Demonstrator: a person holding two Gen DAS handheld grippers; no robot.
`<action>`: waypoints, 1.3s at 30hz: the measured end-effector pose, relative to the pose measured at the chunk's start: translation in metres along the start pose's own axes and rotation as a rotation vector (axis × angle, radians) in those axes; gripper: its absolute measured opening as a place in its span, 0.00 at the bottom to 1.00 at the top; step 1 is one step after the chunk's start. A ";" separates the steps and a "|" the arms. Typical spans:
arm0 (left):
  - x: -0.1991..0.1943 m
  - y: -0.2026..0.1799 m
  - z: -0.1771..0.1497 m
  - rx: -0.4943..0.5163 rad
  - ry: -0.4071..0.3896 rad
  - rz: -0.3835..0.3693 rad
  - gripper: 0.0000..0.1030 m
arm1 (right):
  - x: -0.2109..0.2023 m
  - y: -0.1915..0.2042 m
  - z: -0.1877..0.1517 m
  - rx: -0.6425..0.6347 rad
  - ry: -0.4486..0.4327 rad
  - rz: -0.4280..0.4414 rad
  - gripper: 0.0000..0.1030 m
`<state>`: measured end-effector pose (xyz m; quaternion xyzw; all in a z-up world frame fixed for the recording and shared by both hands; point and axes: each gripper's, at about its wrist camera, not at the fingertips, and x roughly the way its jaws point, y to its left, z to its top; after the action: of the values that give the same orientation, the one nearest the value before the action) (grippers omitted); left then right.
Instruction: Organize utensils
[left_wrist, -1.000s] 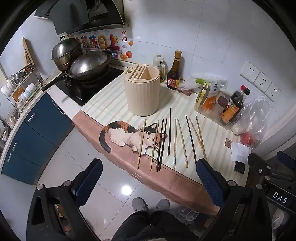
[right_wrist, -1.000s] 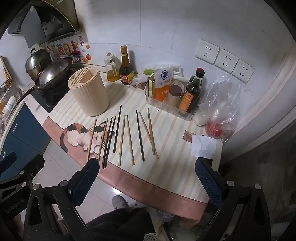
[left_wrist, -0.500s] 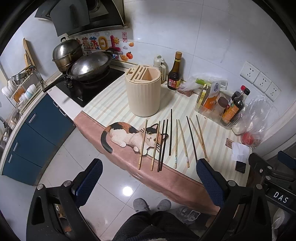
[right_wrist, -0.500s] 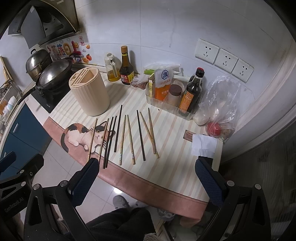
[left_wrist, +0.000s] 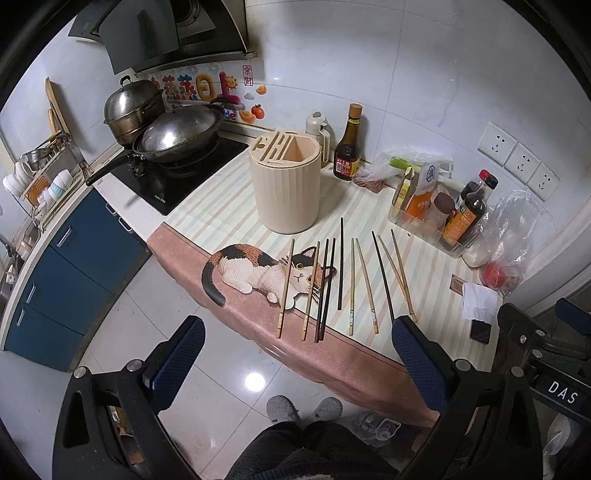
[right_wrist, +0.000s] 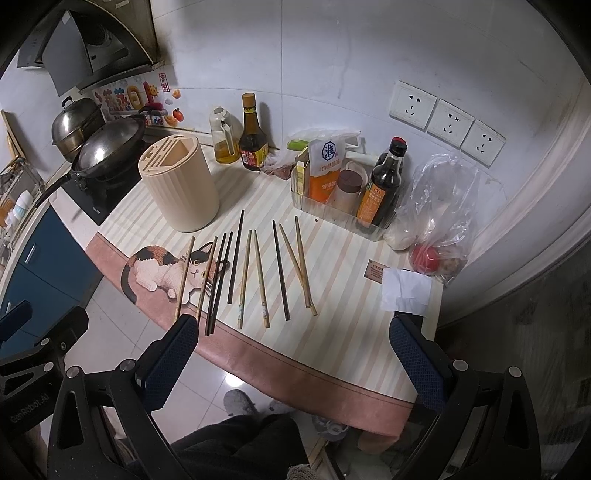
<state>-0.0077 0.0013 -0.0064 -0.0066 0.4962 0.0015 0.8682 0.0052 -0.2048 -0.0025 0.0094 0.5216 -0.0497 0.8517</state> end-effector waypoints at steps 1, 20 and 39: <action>0.000 0.000 0.000 0.000 -0.001 0.000 1.00 | 0.000 0.000 0.000 0.000 0.000 -0.001 1.00; -0.002 0.000 0.001 0.000 -0.002 -0.001 1.00 | -0.003 0.000 0.000 -0.001 -0.005 -0.003 1.00; -0.013 0.003 0.012 0.007 -0.010 -0.002 1.00 | -0.008 0.004 0.004 -0.002 -0.009 -0.001 1.00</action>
<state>-0.0044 0.0048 0.0107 -0.0042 0.4918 -0.0011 0.8707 0.0057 -0.2007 0.0068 0.0081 0.5176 -0.0499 0.8541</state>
